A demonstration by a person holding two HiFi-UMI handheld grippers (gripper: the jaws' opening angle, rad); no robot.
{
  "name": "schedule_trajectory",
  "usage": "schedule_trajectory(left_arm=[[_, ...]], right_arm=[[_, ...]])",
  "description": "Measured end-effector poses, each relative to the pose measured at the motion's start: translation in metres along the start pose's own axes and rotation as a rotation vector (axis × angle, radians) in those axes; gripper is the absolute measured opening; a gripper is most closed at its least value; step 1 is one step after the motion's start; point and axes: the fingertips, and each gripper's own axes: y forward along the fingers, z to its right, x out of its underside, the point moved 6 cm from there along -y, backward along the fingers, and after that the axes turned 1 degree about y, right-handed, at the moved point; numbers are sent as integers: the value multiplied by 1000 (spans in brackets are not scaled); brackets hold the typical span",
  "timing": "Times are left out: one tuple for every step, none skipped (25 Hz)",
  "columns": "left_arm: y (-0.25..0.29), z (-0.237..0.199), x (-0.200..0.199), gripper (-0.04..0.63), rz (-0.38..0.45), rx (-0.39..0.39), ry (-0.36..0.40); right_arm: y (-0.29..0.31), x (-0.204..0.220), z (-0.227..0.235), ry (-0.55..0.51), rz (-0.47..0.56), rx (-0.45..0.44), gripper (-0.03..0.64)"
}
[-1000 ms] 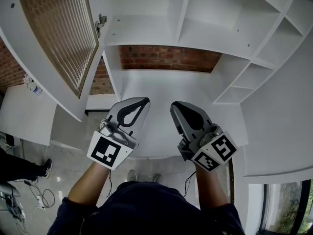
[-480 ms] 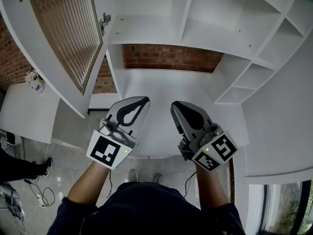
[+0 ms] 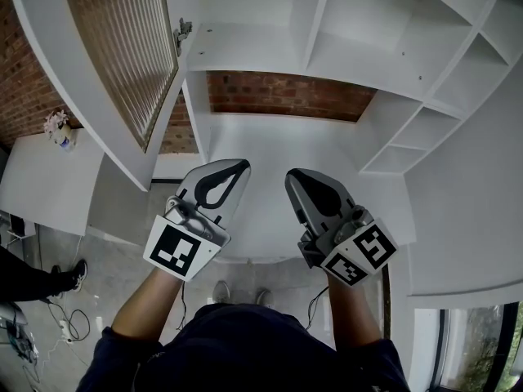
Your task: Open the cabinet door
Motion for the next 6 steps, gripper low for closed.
schedule_trajectory(left_arm=[[-1, 0, -1, 7, 1, -1, 0], [-1, 0, -1, 6, 0, -1, 0], [-1, 0, -2, 7, -1, 0, 0], [-2, 0, -2, 8, -1, 0, 1], [-2, -1, -3, 6, -1, 0, 1], [-2, -1, -3, 8, 0, 1, 0]], right_arm=[[0, 0, -1, -1, 0, 0, 26], [0, -1, -1, -1, -1, 0, 26], [0, -2, -2, -1, -1, 1, 25], [0, -2, -2, -2, 0, 1, 26], [0, -3, -2, -2, 0, 2, 26], [0, -3, -3, -2, 1, 2, 26]])
